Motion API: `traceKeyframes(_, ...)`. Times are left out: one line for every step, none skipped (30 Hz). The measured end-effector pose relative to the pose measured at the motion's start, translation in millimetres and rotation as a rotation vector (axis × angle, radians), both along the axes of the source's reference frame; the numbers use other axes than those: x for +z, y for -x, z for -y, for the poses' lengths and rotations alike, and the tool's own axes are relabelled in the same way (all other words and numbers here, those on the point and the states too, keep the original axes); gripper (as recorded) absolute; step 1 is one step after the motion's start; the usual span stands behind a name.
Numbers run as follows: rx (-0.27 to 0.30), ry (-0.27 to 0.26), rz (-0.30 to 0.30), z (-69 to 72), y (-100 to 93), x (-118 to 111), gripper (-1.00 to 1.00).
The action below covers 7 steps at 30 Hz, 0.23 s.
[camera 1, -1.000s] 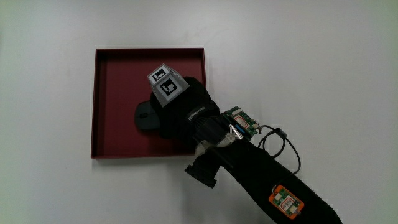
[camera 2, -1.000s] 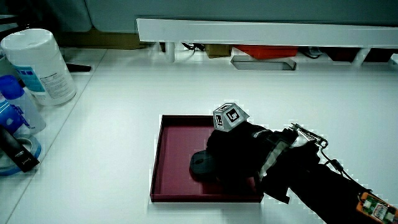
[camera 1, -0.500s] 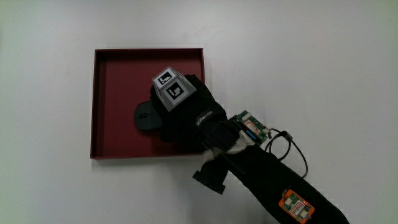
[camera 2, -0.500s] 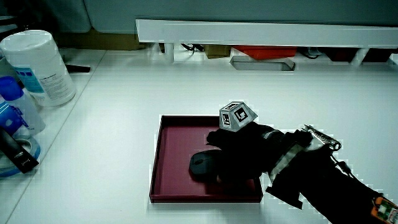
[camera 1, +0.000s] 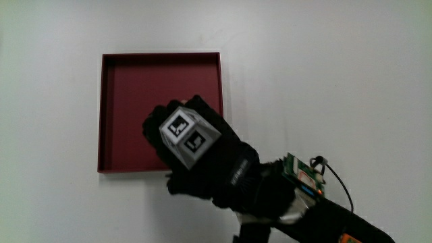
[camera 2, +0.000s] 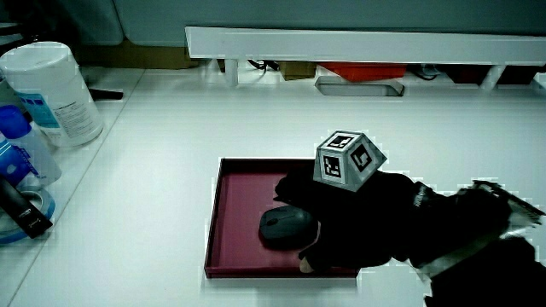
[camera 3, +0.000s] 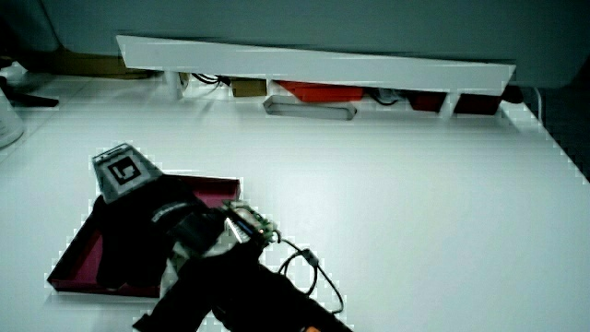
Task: Place mouse into plate
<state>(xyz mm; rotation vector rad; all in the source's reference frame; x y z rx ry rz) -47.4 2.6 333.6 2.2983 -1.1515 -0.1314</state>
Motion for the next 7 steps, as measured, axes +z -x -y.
traceKeyframes(-0.008,0.022,-0.02,-5.4,-1.7,-1,-1.0)
traceKeyframes(-0.026,-0.009,0.032,-11.2,-3.8,-13,-1.0)
traceKeyframes(-0.023,0.016,-0.003,-17.2,-5.0,-14,-1.0)
traceKeyframes(-0.031,-0.021,-0.016,-22.4,-6.1,-18,-1.0)
traceKeyframes(-0.036,0.001,-0.018,-25.7,-7.2,-25,-1.0)
traceKeyframes(-0.045,-0.019,0.026,-28.6,-8.9,-34,-1.0)
traceKeyframes(-0.058,0.009,0.012,-32.6,-10.1,-33,-1.0)
